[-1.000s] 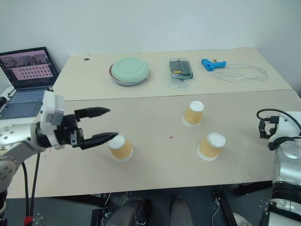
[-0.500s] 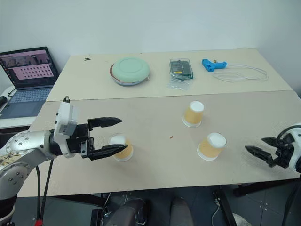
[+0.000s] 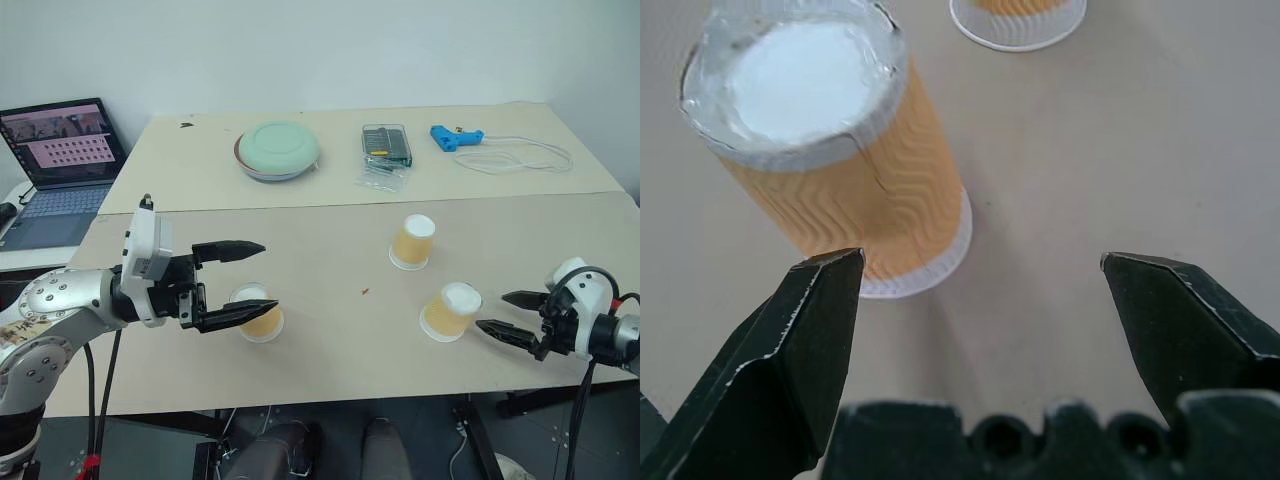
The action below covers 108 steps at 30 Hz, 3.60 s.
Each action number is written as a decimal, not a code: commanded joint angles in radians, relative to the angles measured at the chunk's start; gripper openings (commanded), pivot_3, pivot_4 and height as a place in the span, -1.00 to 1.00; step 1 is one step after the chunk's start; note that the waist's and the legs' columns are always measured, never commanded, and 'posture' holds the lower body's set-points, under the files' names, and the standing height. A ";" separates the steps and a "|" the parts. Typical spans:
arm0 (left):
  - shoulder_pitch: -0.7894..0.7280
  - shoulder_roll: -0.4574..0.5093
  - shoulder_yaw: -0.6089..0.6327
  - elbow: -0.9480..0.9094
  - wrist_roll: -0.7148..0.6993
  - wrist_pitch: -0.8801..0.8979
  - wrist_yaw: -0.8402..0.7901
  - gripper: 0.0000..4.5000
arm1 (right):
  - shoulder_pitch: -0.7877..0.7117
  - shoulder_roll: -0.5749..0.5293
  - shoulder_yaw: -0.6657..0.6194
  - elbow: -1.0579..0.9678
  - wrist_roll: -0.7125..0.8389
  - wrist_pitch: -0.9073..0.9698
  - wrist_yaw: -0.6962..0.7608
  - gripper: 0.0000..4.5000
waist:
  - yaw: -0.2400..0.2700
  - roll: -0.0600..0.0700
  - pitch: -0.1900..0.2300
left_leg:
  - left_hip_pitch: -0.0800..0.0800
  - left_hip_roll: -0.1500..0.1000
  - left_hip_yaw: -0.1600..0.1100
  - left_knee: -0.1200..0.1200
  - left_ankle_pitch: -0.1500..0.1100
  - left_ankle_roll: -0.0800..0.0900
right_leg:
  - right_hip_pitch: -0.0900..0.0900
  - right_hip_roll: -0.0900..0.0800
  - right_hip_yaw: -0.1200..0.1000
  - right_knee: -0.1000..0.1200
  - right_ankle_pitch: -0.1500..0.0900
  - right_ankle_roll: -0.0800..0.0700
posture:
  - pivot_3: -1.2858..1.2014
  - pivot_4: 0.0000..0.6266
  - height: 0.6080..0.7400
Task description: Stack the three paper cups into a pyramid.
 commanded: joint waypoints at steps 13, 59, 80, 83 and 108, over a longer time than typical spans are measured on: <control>-0.021 0.020 0.039 -0.021 -0.017 0.011 0.038 1.00 | -0.046 0.015 0.017 -0.146 0.056 0.039 0.017 0.98 | 0.001 0.000 0.000 | 0.000 0.001 0.001 0.000 0.000 0.000 | 0.000 0.000 0.000 0.000 0.000 0.000 | 0.03 -0.52 0.99; -0.006 0.054 0.090 0.037 0.044 0.010 0.019 1.00 | -0.475 0.110 0.127 -0.330 0.304 0.174 -0.012 0.09 | 0.002 -0.002 0.001 | -0.001 0.004 0.003 0.000 0.000 -0.001 | -0.002 0.005 0.001 -0.001 0.003 -0.002 | 0.03 -0.52 0.99; 0.053 0.066 0.165 -0.003 0.027 0.034 0.066 1.00 | -0.978 0.489 0.662 0.379 -0.196 -0.104 0.176 0.09 | -0.015 -0.006 0.002 | -0.001 0.007 0.004 0.000 0.001 -0.007 | -0.007 0.012 0.002 0.000 0.014 -0.016 | 0.03 -0.52 0.99; 0.053 0.069 0.165 -0.004 0.025 0.034 0.070 1.00 | -0.974 0.505 0.665 0.375 -0.214 -0.111 0.190 0.09 | -0.017 -0.006 0.002 | 0.000 0.008 0.004 0.000 0.001 -0.008 | -0.007 0.013 0.002 0.000 0.014 -0.016 | 0.03 -0.52 0.99; 0.025 0.055 0.125 0.013 0.038 0.018 0.070 1.00 | -0.951 0.480 0.581 0.241 -0.222 -0.033 0.158 0.98 | -0.024 -0.006 0.002 | 0.001 0.009 0.004 0.000 0.001 -0.010 | -0.007 0.015 0.003 0.001 0.016 -0.018 | 0.03 -0.52 0.99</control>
